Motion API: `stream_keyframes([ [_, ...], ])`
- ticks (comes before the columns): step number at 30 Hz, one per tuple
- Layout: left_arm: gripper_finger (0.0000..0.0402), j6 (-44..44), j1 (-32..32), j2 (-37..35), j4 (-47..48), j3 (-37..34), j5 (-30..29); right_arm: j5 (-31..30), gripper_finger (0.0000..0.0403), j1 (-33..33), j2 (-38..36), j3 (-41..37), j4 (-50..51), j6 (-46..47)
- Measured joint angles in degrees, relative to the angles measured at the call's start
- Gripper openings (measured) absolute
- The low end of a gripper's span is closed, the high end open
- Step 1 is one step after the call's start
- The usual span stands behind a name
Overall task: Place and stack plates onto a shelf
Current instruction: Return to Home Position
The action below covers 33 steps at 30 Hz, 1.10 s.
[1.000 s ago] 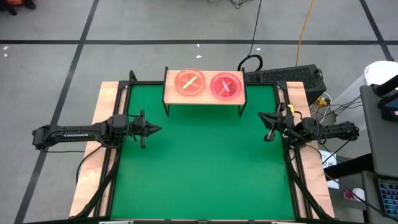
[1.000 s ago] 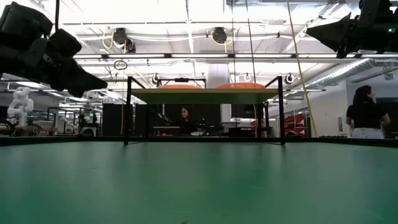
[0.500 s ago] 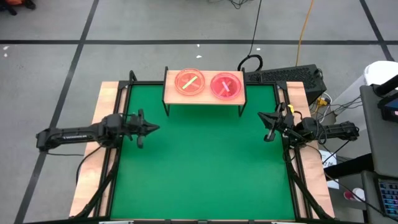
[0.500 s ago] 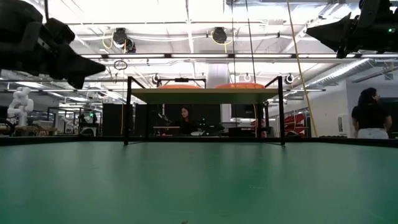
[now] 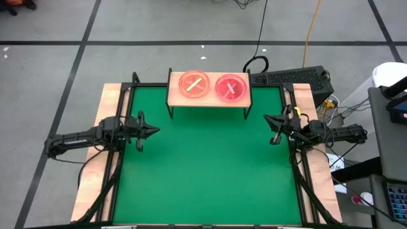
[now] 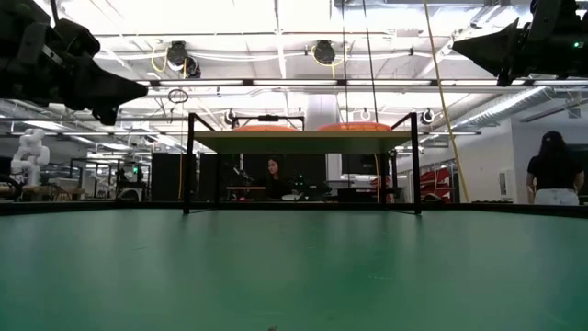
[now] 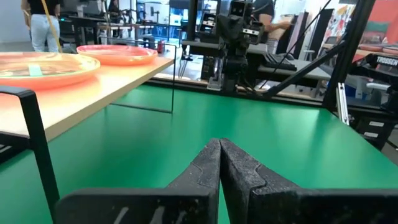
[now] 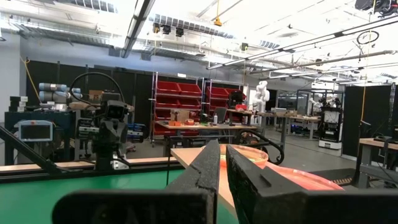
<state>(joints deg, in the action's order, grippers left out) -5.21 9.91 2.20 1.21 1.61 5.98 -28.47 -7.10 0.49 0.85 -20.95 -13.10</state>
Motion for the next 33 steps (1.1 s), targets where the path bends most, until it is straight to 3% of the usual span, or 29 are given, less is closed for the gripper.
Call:
stream_keyframes([
  [9,0.0085,0.6,0.0,0.0,0.0,0.0,0.0,0.0,0.0016,0.0,0.0,0.0,0.0,0.0],
  [33,0.009,0.4,-0.3,0.0,-0.2,0.0,0.4,0.0,0.0016,0.0,0.0,0.0,0.0,0.0],
])
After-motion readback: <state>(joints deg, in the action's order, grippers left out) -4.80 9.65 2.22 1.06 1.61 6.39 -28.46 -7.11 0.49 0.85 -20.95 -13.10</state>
